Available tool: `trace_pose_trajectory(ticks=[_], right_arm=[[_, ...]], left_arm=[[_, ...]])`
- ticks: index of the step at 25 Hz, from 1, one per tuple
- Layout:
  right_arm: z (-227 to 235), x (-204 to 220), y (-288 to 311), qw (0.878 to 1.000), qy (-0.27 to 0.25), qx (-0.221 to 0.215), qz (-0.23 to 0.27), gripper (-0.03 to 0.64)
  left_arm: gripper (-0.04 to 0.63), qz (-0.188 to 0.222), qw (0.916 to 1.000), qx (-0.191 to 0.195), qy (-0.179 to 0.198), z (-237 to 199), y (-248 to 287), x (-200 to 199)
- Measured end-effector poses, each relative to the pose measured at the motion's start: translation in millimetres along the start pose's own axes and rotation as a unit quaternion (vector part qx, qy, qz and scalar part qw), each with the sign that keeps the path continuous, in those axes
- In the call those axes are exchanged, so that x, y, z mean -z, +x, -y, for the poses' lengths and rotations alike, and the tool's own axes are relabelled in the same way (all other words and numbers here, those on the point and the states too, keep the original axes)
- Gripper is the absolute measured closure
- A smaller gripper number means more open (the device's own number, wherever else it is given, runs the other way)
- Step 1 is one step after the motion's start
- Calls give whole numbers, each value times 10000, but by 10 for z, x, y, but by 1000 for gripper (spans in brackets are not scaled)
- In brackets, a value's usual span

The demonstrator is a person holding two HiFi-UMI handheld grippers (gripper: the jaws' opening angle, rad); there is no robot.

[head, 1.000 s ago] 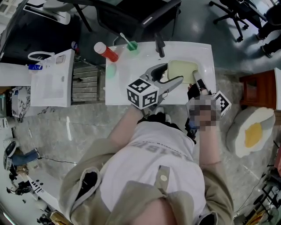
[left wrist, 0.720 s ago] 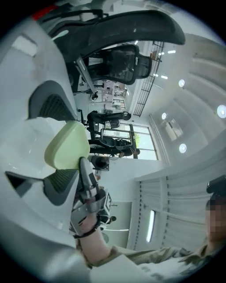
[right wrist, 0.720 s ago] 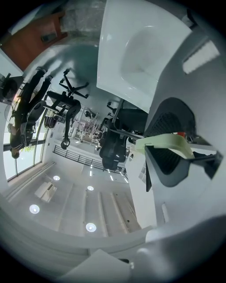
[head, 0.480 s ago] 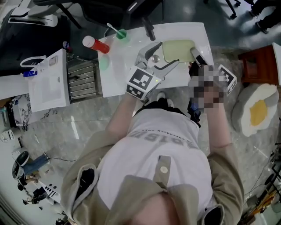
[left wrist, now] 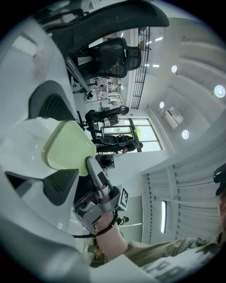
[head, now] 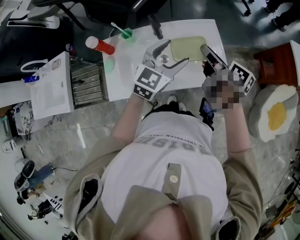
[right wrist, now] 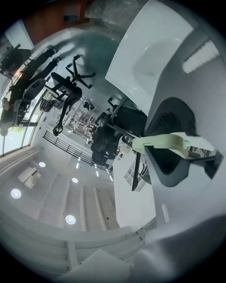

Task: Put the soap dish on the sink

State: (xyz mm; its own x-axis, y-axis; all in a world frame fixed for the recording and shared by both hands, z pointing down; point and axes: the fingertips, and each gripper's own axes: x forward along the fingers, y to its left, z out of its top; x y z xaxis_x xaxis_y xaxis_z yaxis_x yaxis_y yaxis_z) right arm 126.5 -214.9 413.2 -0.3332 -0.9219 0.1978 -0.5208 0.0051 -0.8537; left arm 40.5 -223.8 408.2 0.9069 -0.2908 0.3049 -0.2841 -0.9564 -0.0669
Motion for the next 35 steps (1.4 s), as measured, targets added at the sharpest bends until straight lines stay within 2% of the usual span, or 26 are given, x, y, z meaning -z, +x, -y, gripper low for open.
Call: trace_pose_trajectory(ticks=[7, 11, 15, 19, 25, 30, 32, 33, 35], right_arm=[[14, 62, 41, 9999, -38, 70, -153, 546], [-47, 104, 78, 9989, -317, -43, -335, 545], [9, 62, 44, 9984, -371, -29, -423, 545], [108, 34, -18, 9985, -237, 122, -489, 545], [315, 11, -23, 9975, -64, 83, -705, 545], [467, -142, -102, 9961, -132, -69, -869, 545], [550, -188, -139, 9958, 32, -3, -916, 545], [601, -220, -143, 9958, 118, 28, -908, 546], [770, -307, -119, 9964, 448, 102, -714, 548]], left_arm=[[236, 15, 9999, -87, -101, -79, 6, 37], [236, -12, 9998, -105, -167, -108, 12, 74], [236, -43, 9998, -90, -189, -68, 89, 86], [236, -119, 9995, -74, -272, 3, 184, 137], [236, -246, 9989, -192, -358, 67, 386, 227], [236, -430, 9977, -313, -413, 196, 620, 252], [236, -509, 9971, -395, -407, 214, 716, 272], [236, -500, 9965, -434, -509, 209, 771, 284], [236, -315, 9918, -494, -1137, 184, 932, 319]])
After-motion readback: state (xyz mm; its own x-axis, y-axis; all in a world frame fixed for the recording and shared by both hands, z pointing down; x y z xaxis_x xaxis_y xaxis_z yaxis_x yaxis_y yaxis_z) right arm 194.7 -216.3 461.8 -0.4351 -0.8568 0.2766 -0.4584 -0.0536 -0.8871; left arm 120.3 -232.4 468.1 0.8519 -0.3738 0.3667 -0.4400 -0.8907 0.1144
